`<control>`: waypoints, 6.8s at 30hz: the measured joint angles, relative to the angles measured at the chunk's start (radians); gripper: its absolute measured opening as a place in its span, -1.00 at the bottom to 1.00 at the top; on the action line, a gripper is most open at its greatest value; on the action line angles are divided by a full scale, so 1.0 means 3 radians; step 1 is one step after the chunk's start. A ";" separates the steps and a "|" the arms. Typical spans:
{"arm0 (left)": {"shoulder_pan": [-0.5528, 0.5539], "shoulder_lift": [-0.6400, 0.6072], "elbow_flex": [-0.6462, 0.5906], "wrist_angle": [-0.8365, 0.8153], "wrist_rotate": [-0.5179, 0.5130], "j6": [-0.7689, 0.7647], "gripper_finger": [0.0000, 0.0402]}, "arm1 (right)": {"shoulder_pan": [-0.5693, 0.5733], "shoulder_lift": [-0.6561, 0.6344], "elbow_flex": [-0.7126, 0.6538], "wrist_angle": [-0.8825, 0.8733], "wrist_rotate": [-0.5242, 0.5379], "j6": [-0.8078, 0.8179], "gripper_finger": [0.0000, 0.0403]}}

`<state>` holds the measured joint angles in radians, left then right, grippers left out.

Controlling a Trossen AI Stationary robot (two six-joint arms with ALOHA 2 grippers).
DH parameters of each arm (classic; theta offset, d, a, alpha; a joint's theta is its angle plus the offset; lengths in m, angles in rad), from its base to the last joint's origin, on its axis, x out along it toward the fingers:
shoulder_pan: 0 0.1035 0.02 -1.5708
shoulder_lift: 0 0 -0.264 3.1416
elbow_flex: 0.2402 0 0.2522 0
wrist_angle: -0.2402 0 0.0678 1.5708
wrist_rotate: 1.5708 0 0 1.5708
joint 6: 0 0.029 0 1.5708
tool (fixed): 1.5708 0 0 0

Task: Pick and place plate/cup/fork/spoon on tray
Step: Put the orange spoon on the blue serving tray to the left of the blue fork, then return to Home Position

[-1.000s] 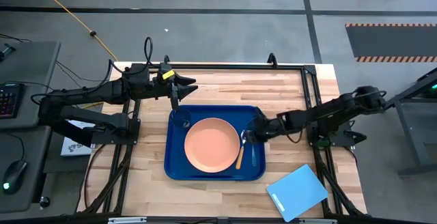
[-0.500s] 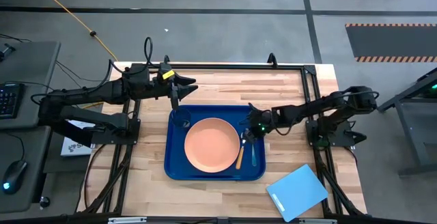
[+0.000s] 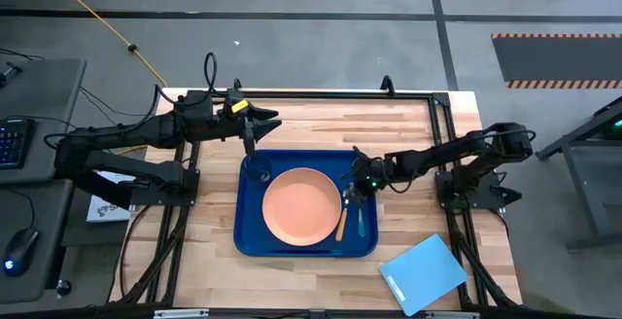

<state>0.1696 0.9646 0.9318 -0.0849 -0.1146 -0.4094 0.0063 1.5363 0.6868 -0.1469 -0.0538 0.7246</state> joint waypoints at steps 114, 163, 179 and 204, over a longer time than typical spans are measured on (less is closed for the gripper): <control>-0.0379 -0.2357 -0.3068 0.1685 -0.0017 0.0000 -1.00 | -0.0528 -0.2126 0.0150 0.0604 0.0174 -0.0669 -1.00; -0.0370 -0.2714 -0.3063 0.1113 0.0024 0.0180 -0.99 | -0.0520 -0.4869 -0.1112 0.0368 -0.0558 -0.0675 -1.00; -0.0370 -0.3196 -0.3065 0.0349 0.0103 0.0180 -0.98 | -0.0520 -0.5062 -0.2201 0.1752 -0.0258 -0.0482 -1.00; -0.0376 -0.3203 -0.3065 0.0352 0.0116 0.0180 -0.98 | -0.0317 -0.5003 -0.2253 0.0540 0.0006 -0.0848 -1.00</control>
<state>0.0566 0.0036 0.0124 0.0208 -0.0797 -0.3555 -0.0887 0.0353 0.0111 0.0152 -0.0521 0.4702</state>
